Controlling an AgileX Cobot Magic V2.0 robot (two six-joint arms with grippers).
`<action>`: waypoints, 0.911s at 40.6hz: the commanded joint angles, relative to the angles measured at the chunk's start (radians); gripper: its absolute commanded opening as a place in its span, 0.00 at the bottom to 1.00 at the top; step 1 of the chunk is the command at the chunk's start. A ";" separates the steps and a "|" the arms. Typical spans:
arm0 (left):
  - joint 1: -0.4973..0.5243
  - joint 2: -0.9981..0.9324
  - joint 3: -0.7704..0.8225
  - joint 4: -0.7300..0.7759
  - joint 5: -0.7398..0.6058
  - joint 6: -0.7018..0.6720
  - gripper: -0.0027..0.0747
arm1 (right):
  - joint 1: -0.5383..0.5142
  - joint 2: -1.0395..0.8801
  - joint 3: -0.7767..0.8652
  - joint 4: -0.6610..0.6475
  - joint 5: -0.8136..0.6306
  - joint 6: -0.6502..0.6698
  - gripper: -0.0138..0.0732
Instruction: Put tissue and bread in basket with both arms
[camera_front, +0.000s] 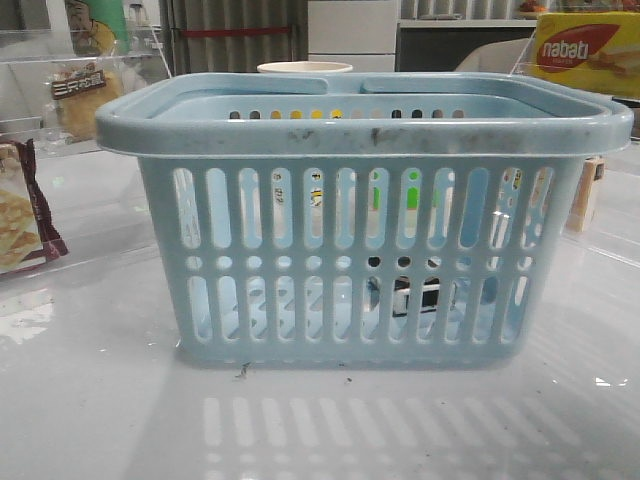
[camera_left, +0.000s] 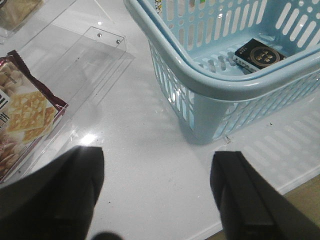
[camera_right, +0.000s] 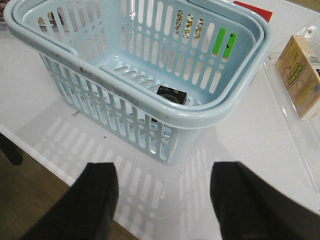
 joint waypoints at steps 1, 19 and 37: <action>-0.009 0.002 -0.032 -0.012 -0.080 0.001 0.69 | 0.000 -0.028 -0.004 -0.010 -0.069 -0.008 0.74; -0.009 0.012 -0.032 -0.012 -0.092 0.001 0.69 | 0.000 -0.028 -0.001 -0.010 -0.067 -0.008 0.74; 0.119 0.276 -0.197 0.000 -0.107 0.001 0.92 | 0.000 -0.028 -0.001 -0.010 -0.067 -0.008 0.74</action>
